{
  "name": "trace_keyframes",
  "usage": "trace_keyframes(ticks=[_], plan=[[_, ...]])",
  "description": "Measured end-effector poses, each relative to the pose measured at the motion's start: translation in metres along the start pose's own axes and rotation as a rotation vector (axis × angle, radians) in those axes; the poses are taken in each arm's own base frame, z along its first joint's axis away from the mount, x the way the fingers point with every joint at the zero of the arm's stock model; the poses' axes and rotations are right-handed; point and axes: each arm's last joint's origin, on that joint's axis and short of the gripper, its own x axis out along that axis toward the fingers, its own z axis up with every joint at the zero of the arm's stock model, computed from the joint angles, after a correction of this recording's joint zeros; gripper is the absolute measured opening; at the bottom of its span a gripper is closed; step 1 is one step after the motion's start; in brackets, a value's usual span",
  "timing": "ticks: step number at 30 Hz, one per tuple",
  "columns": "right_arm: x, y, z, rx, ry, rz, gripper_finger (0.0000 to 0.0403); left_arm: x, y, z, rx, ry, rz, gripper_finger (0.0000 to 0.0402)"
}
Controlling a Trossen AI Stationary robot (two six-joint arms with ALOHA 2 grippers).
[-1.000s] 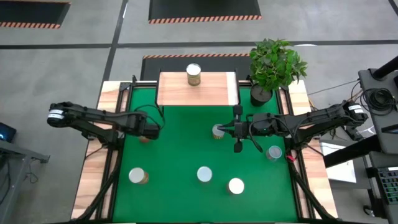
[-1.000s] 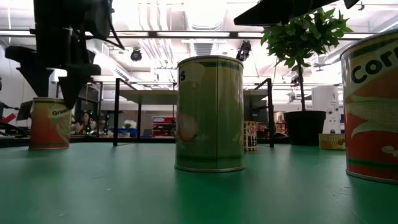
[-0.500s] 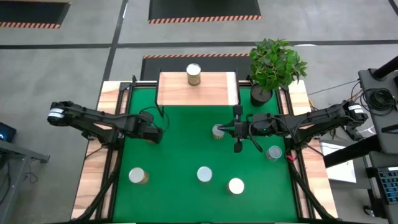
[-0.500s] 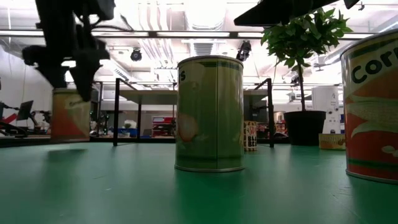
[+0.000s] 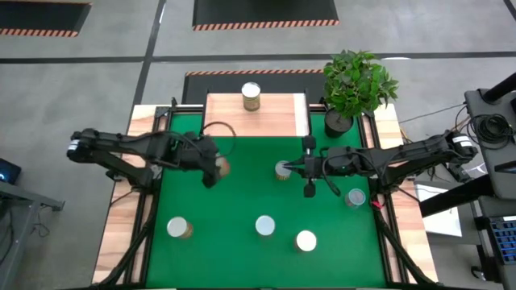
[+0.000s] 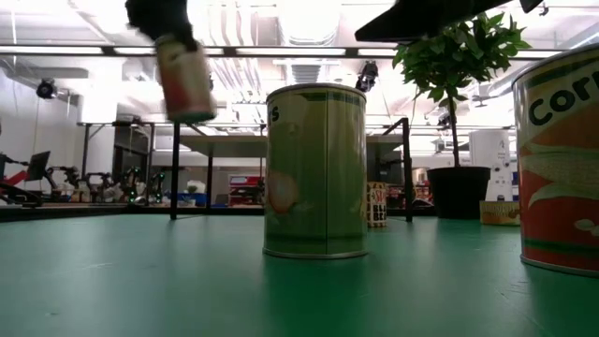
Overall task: Pick and place cans onto a shelf
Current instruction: Put the canned green beans on the shelf
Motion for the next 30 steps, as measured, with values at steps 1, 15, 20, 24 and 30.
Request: trace_keyframes(ticks=[1,15,20,24,30], plan=[[-0.001,0.000,0.000,0.012,0.005,0.001,0.0009,-0.003,-0.001,0.008,0.031,-0.015,-0.005,0.0305],[-0.018,-0.003,0.000,0.094,0.047,0.015,0.0009,0.019,0.028,0.110,0.314,-0.038,-0.007,0.0307],[-0.018,-0.003,-0.002,0.093,0.062,0.018,0.0009,0.047,0.045,0.133,0.387,0.006,-0.048,0.0307],[-0.018,-0.003,-0.002,0.094,0.070,0.019,0.0009,0.067,0.054,0.145,0.423,0.033,-0.045,0.0308],[-0.018,-0.003,-0.003,0.098,0.071,0.019,0.0009,0.079,0.062,0.160,0.418,0.026,-0.026,0.0318]])
